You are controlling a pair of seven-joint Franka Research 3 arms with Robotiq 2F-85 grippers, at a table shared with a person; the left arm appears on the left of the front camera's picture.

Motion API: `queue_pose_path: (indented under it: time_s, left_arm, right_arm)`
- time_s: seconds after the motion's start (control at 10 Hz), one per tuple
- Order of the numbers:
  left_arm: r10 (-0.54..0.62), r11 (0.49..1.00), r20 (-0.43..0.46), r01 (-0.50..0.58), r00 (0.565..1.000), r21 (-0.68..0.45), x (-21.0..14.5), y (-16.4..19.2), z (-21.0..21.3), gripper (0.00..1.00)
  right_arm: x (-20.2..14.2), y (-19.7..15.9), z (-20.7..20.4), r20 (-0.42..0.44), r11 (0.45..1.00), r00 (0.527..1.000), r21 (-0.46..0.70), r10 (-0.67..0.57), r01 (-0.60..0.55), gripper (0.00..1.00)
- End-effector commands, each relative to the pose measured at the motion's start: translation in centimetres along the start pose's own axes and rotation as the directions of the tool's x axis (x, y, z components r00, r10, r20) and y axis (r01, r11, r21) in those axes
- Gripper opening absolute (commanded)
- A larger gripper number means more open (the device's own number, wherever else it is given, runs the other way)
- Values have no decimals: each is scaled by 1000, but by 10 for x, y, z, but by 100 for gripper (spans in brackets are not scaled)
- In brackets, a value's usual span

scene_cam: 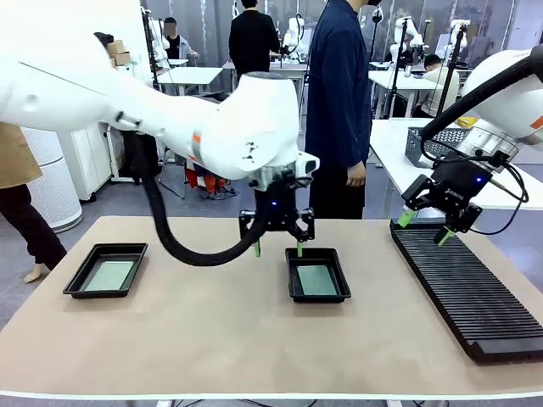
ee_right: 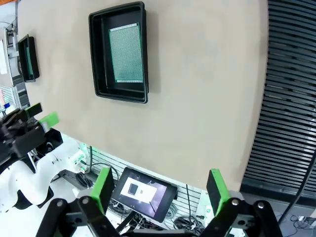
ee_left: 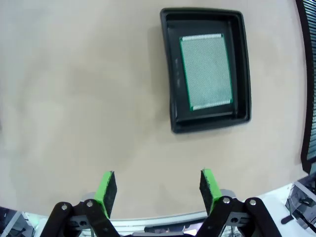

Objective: Inspect and transfer BCBs to ESD trays.
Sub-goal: Pick up the ESD tray and place it on the left side of the table.

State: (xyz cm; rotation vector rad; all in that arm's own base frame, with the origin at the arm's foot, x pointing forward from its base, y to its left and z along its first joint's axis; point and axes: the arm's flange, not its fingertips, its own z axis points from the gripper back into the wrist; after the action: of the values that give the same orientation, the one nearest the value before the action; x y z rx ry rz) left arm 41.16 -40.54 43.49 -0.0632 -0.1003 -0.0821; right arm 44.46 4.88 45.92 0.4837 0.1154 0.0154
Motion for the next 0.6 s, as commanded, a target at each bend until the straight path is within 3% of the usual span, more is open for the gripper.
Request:
queue_pose_path:
  time_s: [0.0, 0.5]
  left_arm:
    - [0, 1000, 5, 0, 1000, 14, 23, -26, -21, 90]
    - [3, 999, 0, -3, 1000, 33, 45, -40, -82, 90]
  right_arm:
    - [0, 0, 0, 18, 1000, 1000, 1, -23, 23, 100]
    - [0, 0, 0, 18, 1000, 1000, 1, -23, 23, 100]
